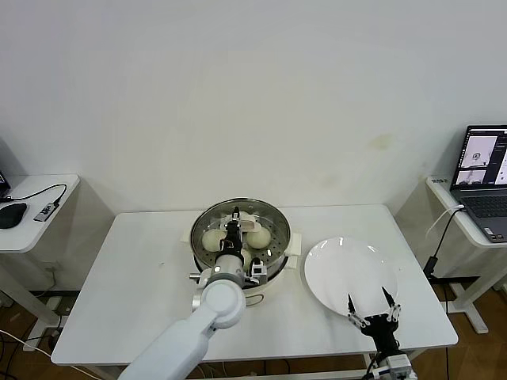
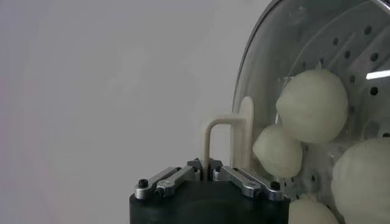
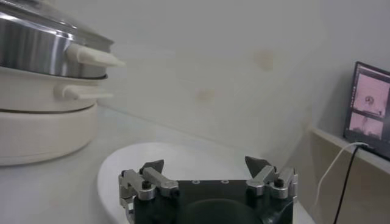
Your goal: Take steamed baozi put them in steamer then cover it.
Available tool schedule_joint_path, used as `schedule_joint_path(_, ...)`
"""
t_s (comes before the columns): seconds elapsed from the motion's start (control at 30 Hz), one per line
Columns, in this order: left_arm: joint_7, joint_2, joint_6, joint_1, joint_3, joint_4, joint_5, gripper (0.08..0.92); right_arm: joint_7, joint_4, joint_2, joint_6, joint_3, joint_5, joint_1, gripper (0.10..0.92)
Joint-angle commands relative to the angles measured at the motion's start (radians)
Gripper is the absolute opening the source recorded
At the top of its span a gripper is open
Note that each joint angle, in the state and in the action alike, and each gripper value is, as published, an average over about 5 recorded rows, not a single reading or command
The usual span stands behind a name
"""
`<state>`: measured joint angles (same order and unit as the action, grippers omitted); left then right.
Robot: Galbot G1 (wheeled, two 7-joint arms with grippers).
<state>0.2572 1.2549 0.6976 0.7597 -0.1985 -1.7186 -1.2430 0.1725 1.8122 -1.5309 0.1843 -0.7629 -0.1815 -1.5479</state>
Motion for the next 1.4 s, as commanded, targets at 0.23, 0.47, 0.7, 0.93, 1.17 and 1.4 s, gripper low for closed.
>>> schedule_joint_path(0.23,-0.036,-0.005,-0.008,0.042,0.033,-0.07,0.01,0.298,0.001,-0.001,-0.002,0.0,0.008,-0.008,-0.001,0.823)
schedule_joint_path(0.47,-0.09,-0.049,-0.042,0.17,0.087,-0.201,0.068,0.497,0.001,0.004,-0.003,0.0,0.009,-0.011,-0.005,0.823)
schedule_joint_path(0.7,-0.219,-0.135,-0.166,0.377,0.188,-0.358,0.289,0.696,-0.001,0.008,-0.004,0.002,0.013,-0.015,-0.011,0.823)
schedule_joint_path(0.93,-0.481,-0.158,-0.505,0.67,0.404,-0.485,0.679,0.819,-0.002,0.021,-0.002,0.005,0.034,-0.018,-0.024,0.823)
schedule_joint_path(1.17,-0.537,-0.003,-0.897,1.012,0.761,-0.447,1.153,0.823,-0.003,0.051,0.038,0.016,0.102,0.041,-0.057,0.823)
schedule_joint_path(1.4,-0.522,0.05,-0.986,1.207,0.808,-0.394,1.435,0.823,0.004,0.071,0.118,0.04,0.142,0.132,-0.127,0.823)
